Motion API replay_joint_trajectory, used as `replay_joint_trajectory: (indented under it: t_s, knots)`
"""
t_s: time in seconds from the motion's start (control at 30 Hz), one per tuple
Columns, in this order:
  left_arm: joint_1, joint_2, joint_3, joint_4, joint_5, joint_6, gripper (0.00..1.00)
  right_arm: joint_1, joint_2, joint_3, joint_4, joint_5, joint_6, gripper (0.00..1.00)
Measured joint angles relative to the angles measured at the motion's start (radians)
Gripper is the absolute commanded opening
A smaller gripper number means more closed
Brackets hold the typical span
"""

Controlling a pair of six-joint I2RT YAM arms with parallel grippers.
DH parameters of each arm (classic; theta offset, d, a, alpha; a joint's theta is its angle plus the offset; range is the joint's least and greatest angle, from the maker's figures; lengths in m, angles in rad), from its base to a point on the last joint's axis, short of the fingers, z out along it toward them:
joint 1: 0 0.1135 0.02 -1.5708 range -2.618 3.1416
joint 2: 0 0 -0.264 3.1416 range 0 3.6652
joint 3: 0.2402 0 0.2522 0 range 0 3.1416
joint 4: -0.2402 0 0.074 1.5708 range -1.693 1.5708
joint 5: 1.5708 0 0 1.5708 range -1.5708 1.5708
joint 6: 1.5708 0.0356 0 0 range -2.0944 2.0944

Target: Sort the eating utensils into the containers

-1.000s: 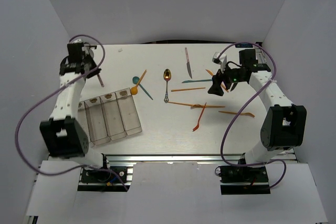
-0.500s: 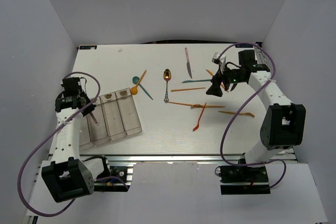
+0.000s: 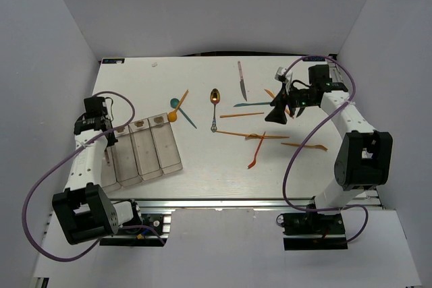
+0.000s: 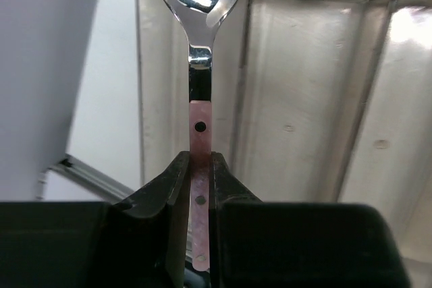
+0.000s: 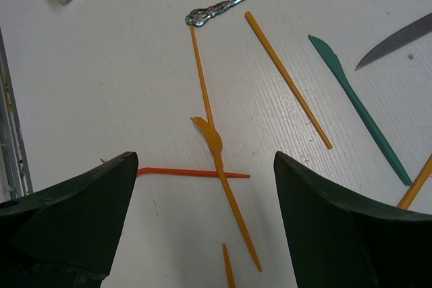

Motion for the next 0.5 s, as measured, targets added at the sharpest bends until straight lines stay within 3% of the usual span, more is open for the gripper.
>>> replay_joint_trajectory:
  t_s: [0.27,0.5]
  knots:
    - [0.001,-0.084,-0.163,0.096,-0.081,0.266,0.0,-0.018,0.014,0.0,0.0,-0.016,-0.011,0.88]
    - [0.001,-0.124,-0.251,0.113,-0.074,0.337,0.0,-0.019,0.014,0.0,0.0,-0.027,-0.016,0.88]
